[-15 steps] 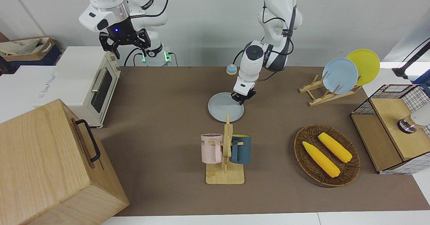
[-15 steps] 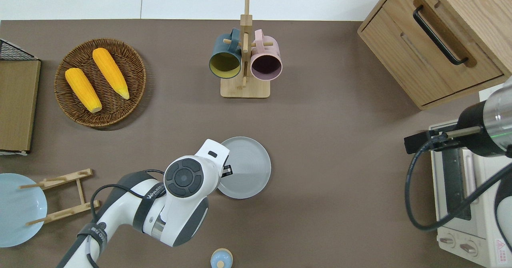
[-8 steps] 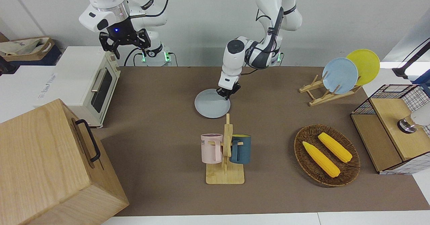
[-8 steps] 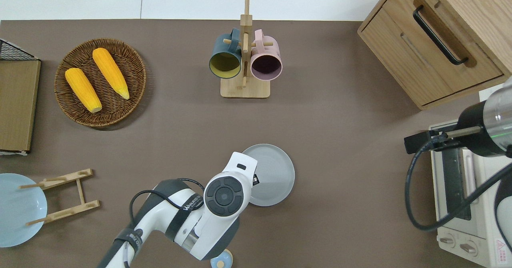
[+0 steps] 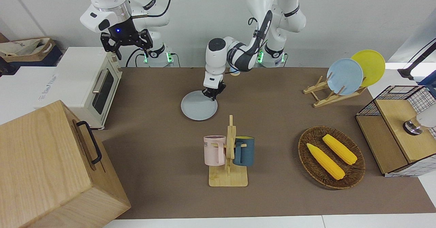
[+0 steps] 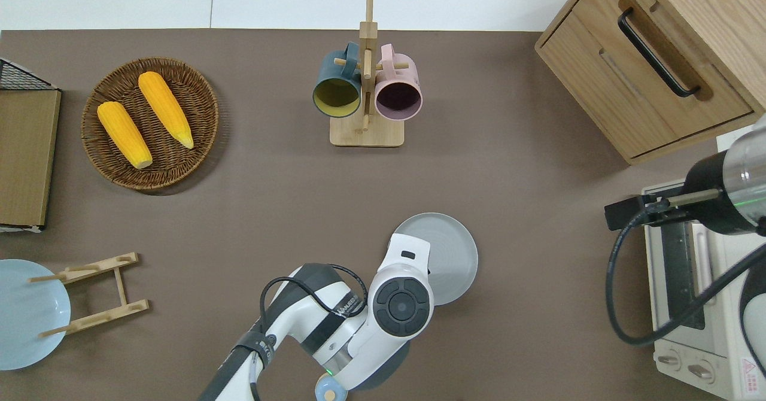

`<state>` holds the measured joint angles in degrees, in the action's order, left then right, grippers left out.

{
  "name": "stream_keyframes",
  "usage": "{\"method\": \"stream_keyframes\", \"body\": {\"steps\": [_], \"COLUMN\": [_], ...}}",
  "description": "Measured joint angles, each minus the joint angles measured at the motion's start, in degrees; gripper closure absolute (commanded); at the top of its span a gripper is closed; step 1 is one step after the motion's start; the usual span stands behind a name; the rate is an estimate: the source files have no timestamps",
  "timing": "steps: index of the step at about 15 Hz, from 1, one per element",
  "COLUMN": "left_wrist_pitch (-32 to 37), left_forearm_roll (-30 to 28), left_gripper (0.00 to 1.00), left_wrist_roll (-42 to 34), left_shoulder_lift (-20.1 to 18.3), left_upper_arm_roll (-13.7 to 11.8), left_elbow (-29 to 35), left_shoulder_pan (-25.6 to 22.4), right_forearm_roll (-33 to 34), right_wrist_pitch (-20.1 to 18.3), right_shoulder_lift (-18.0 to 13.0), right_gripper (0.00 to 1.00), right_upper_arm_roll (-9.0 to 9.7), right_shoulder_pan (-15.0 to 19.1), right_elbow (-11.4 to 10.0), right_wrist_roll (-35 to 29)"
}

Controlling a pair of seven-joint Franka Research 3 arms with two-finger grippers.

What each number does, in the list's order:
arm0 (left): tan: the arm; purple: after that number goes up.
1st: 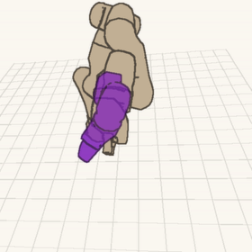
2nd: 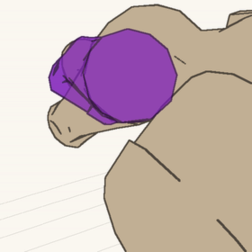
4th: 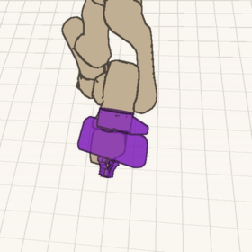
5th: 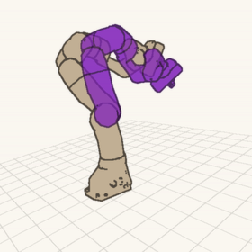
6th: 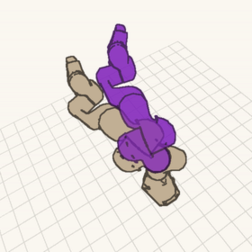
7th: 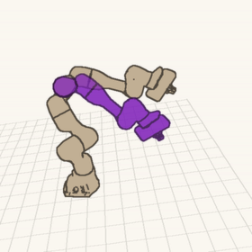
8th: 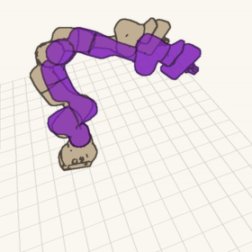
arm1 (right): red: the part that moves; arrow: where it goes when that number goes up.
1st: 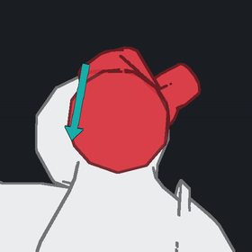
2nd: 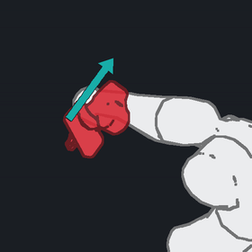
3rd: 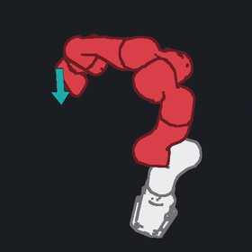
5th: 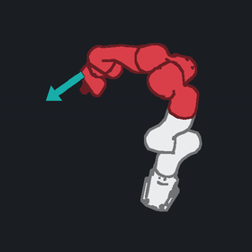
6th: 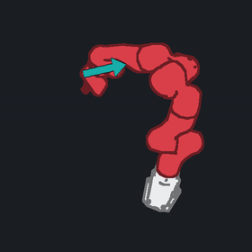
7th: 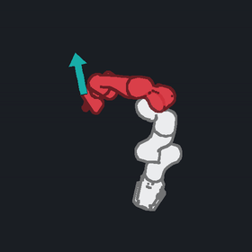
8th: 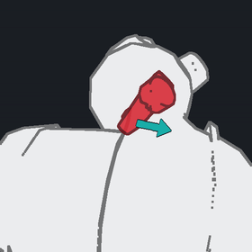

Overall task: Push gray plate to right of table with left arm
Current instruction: 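Push the gray plate with the left gripper across the table toward the toaster oven, then lift the left gripper off the plate and withdraw it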

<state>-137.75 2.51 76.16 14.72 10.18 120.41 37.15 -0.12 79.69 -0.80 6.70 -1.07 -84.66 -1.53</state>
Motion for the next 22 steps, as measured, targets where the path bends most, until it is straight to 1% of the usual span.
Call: {"method": "stream_keyframes", "body": {"steps": [4, 5, 7, 9, 10, 12, 13, 14, 15, 19, 22], "left_wrist_pitch": [1.8, 2.3, 2.7, 2.6, 2.5, 2.8, 2.9, 3.1, 3.2, 4.9, 9.6], "left_forearm_roll": [0.3, 0.4, 0.4, 0.4, 0.4, 0.5, 0.5, 0.5, 0.5, 0.5, 0.5], "left_gripper": [1.00, 0.98, 0.67, 0.55, 0.54, 0.45, 0.38, 0.10, 0.01, 0.01, 0.01], "left_wrist_roll": [2.6, 2.7, 2.8, 2.9, 2.9, 2.9, 2.9, 2.9, 2.9, 2.9, 2.9], "left_shoulder_lift": [1.8, 2.0, 2.2, 2.7, 3.2, 3.9, 4.1, 4.1, 4.1, 4.2, 4.1], "left_upper_arm_roll": [0.0, 0.0, 0.0, 0.0, 0.0, 0.1, 0.1, 0.1, 0.1, 0.0, -0.8], "left_elbow": [-3.0, -3.4, -3.7, -3.8, -4.0, -4.4, -4.6, -4.7, -4.7, -6.0, -9.6], "left_shoulder_pan": [1.0, 1.1, 1.2, 1.5, 1.7, 1.7, 1.7, 1.7, 1.7, 1.7, 1.5], "right_forearm_roll": [0.0, 0.0, 0.0, 0.0, 0.0, 0.0, 0.0, 0.0, 0.0, 0.0, 0.0], "right_wrist_pitch": [0.0, 0.0, 0.0, 0.0, 0.0, 0.0, 0.0, 0.0, 0.0, 0.0, 0.0], "right_shoulder_lift": [0.0, 0.0, 0.0, 0.0, 0.0, 0.0, 0.0, 0.0, 0.0, 0.0, 0.0], "right_gripper": [0.017, 0.017, 0.017, 0.017, 0.017, 0.017, 0.017, 0.017, 0.017, 0.017, 0.017], "right_upper_arm_roll": [0.00, 0.00, 0.00, 0.00, 0.00, 0.00, 0.00, 0.00, 0.00, 0.00, 0.00], "right_shoulder_pan": [0.0, 0.0, 0.0, 0.0, 0.0, 0.0, 0.0, 0.0, 0.0, 0.0, 0.0], "right_elbow": [0.0, 0.0, 0.0, 0.0, 0.0, 0.0, 0.0, 0.0, 0.0, 0.0, 0.0], "right_wrist_roll": [0.0, 0.0, 0.0, 0.0, 0.0, 0.0, 0.0, 0.0, 0.0, 0.0, 0.0]}}
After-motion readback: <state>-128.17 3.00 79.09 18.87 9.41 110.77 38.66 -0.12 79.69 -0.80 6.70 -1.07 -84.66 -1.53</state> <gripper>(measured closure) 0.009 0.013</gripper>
